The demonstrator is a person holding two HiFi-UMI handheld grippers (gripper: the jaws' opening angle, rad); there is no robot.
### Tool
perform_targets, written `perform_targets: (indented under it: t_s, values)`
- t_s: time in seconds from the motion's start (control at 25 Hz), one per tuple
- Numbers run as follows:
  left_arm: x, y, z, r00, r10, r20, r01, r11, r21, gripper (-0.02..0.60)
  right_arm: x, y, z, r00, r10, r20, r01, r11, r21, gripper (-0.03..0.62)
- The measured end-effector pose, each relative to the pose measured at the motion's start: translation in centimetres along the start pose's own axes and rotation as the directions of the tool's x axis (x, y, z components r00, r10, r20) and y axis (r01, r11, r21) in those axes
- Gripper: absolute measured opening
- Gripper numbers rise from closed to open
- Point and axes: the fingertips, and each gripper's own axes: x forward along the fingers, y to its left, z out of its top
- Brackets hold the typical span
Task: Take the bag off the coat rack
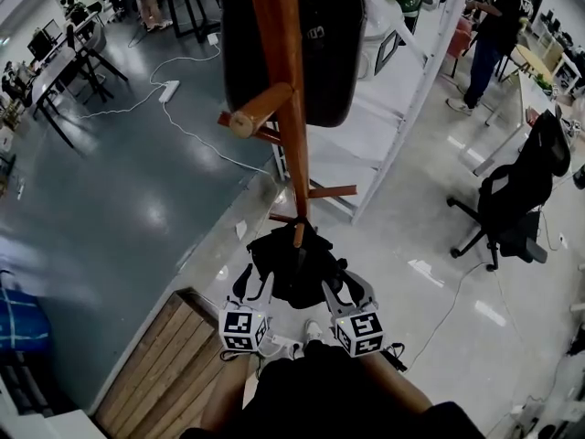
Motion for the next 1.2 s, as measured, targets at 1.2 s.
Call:
perform_targets:
  t_s: [1.2]
  values:
    - [8.9, 4.7, -3.8, 0.976, -0.081, -0.202, 0.123, 0.972, 0.202, 0.27, 5.5, -2.8, -4.2, 0.986, 0.012, -0.164, -0.015, 1.0, -0.017, 0.215]
